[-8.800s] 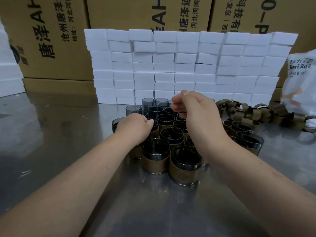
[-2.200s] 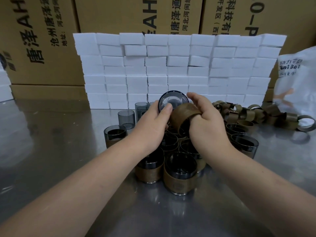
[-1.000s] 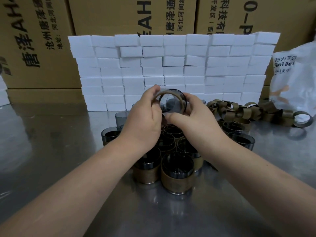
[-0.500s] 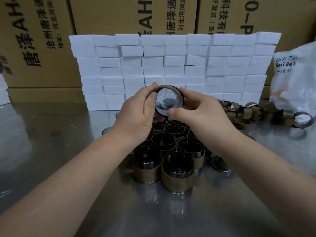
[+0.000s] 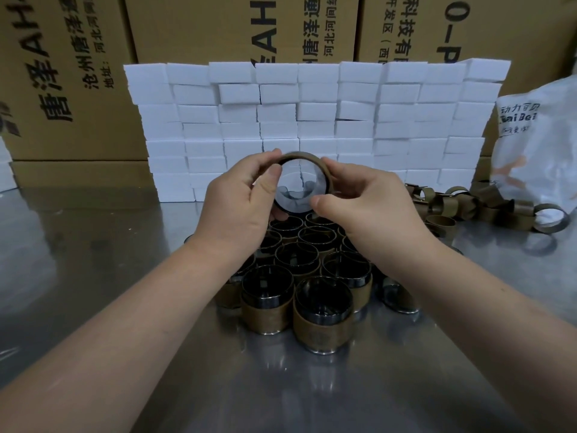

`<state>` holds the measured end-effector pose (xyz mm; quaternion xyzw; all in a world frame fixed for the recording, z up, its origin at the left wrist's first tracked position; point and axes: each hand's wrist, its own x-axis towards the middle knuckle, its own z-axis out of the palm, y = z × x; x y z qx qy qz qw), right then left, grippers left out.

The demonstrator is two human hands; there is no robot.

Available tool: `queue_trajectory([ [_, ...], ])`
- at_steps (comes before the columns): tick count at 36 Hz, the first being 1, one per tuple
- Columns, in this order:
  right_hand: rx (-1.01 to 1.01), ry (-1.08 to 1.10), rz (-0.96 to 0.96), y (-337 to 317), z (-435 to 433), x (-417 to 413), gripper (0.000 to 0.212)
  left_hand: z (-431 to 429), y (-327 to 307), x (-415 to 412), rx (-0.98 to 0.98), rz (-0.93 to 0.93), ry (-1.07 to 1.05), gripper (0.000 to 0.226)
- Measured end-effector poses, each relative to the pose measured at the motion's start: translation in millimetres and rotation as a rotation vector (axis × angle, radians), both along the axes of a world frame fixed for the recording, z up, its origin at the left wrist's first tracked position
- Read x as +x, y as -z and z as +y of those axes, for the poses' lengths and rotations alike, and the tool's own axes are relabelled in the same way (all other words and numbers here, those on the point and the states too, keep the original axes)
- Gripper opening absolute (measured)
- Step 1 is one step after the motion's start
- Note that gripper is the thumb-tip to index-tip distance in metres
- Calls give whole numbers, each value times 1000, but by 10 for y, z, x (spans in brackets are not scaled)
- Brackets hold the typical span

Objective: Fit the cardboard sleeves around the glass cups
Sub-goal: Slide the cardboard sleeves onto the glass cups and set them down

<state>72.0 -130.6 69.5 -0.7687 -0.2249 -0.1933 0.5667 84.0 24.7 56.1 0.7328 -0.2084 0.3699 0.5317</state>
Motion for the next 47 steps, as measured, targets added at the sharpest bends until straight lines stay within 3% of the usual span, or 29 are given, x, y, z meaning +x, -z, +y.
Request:
queue_trajectory([
  [7, 47, -21, -35, 5, 11, -14, 48, -27, -36, -11, -29, 52, 66, 40],
  [11, 48, -50, -64, 16, 12, -13, 48, -20, -12, -1, -52, 221, 139, 89],
  [12, 38, -54, -66, 28, 15, -8, 49, -22, -11, -5, -80, 260, 180, 93],
  [16, 49, -27, -9, 62, -11, 44, 71, -79, -49, -19, -241, 318, 305, 59],
  [19, 63, -75, 140, 72, -39, 91, 94, -96, -75, 4, -317, 365, 378, 44],
  [23, 215, -262, 335, 62, 2, 119, 62, -78, -105, -11, -317, 480, 512, 38],
  [26, 230, -253, 336, 61, -5, 145, 55, -59, -110, -10, -344, 525, 564, 48],
  [34, 279, -253, 290, 68, -21, 158, 51, -57, -147, -30, -332, 552, 682, 38],
  [41, 254, -244, 263, 84, -29, 113, 59, -42, -136, -17, -353, 618, 686, 51],
  [47, 247, -246, 265, 64, -35, 116, 55, -26, -138, -3, -351, 608, 704, 47],
])
